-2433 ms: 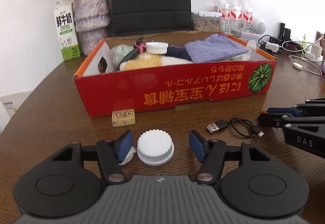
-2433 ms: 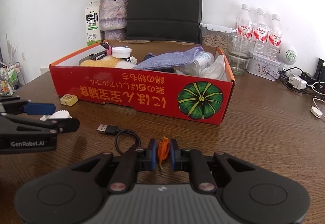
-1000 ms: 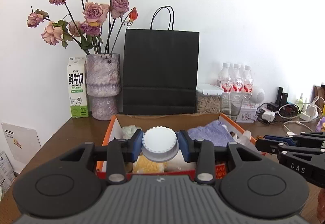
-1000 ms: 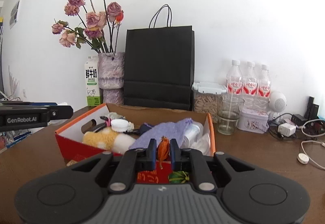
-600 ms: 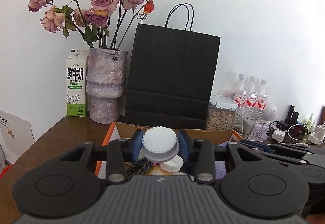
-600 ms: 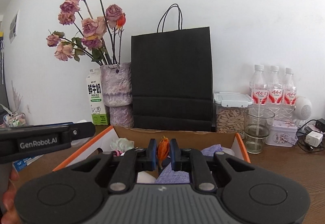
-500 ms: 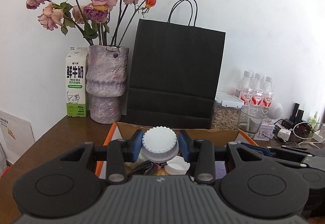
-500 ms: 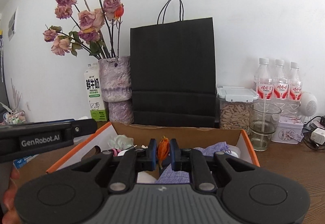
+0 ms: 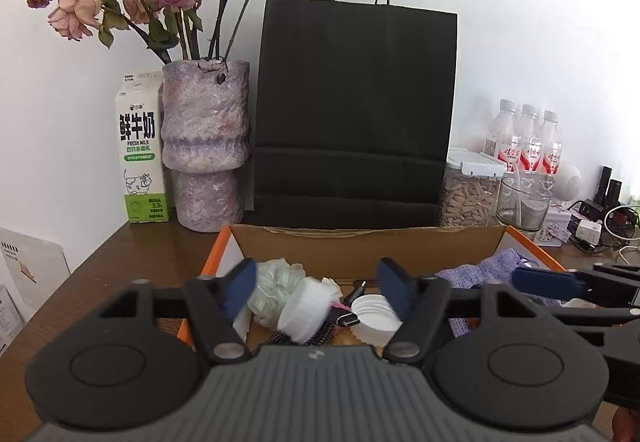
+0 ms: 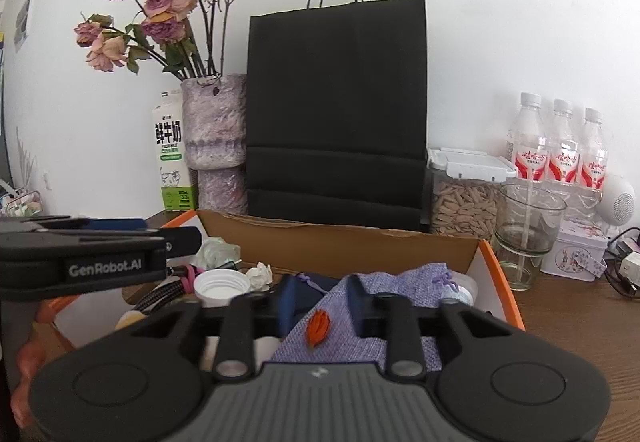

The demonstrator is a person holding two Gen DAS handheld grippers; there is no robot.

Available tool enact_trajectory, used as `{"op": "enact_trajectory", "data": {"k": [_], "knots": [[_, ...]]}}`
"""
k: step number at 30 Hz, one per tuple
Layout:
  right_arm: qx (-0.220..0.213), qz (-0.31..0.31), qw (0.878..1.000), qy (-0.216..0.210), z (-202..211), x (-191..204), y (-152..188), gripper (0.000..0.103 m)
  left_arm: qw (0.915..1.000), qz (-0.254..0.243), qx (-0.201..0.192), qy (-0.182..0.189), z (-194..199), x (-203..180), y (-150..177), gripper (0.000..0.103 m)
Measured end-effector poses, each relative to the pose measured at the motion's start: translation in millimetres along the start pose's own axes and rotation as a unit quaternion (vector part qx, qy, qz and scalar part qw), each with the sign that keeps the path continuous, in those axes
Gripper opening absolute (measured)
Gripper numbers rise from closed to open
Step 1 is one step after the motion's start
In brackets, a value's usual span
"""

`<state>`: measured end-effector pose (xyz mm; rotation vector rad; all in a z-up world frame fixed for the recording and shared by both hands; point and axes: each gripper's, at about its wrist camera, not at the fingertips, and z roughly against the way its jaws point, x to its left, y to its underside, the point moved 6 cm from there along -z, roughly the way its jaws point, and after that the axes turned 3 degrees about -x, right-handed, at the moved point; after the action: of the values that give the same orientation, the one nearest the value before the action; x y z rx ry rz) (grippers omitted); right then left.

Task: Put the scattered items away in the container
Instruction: 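Open both grippers to drop the orange item and cap into the box, then move both grippers back toward the remaining white caps on the table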

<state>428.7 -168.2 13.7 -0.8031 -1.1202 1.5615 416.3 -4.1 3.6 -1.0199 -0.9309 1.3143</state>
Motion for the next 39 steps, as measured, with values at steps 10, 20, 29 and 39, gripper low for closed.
{"op": "enact_trajectory", "data": {"k": [10,20,29,39], "knots": [[-0.018,0.019,1.000,0.018,21,0,1,0.103,0.9995,-0.001,-0.031,0.000,21,-6,-3,0.103],[-0.020,0.026,0.999,0.025,40,3,10,0.103,0.9990,0.006,-0.044,-0.001,46,-5,0,0.103],[-0.049,0.013,0.997,0.050,76,0,20,0.103,0.9978,0.012,-0.065,-0.008,79,5,12,0.103],[-0.042,-0.012,0.997,0.070,115,-17,45,0.103,0.9988,0.012,-0.041,-0.023,109,17,41,0.103]]}}
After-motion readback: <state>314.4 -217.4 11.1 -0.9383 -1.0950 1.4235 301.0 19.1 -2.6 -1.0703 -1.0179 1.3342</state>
